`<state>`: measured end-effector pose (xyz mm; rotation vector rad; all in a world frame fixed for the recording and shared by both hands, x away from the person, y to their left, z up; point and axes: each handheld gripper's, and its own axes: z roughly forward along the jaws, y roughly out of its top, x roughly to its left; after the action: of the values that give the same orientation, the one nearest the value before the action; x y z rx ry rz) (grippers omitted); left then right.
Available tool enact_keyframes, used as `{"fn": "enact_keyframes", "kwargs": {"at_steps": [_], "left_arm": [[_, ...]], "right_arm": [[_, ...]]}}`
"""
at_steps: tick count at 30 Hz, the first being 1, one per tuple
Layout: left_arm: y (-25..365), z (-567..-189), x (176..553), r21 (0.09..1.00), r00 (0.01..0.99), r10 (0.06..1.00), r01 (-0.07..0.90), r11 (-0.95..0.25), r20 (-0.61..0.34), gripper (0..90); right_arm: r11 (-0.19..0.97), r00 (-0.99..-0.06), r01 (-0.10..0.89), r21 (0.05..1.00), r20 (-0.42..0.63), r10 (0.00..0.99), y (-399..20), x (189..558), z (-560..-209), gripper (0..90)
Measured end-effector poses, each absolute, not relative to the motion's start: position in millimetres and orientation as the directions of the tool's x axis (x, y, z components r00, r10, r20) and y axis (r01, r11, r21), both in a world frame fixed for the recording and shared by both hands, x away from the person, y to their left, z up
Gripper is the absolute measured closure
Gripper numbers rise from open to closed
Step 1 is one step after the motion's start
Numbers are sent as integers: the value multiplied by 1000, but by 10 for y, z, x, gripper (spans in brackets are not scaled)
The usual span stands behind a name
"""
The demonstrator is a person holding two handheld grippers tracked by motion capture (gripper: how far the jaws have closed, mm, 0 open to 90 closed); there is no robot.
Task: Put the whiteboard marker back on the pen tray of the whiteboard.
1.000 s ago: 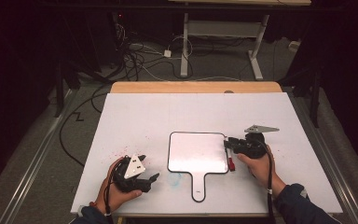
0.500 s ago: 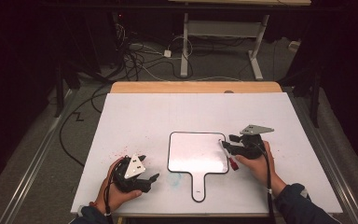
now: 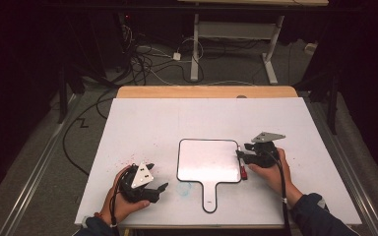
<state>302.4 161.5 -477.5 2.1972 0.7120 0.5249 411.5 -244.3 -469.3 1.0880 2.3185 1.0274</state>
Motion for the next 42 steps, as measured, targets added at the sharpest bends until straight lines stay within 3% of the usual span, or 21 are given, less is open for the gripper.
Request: {"fn": "enact_keyframes", "kwargs": {"at_steps": [8, 26, 35, 42], "left_arm": [[1621, -4772, 3023, 764, 760, 634, 322, -559, 144, 205], [1599, -4763, 3064, 766, 747, 647, 327, -554, 149, 205], [1599, -4755, 3062, 767, 736, 659, 329, -551, 157, 202], [1546, -4747, 3058, 760, 731, 657, 319, -566, 182, 201]], "right_arm": [[418, -629, 475, 774, -32, 776, -2468, 4094, -4636, 512], [448, -702, 232, 863, -170, 691, -2882, 3650, -4153, 399], [441, -692, 151, 885, -224, 686, -3112, 3287, -4182, 314], [410, -653, 178, 895, -205, 730, -3315, 3159, -4383, 249]]}}
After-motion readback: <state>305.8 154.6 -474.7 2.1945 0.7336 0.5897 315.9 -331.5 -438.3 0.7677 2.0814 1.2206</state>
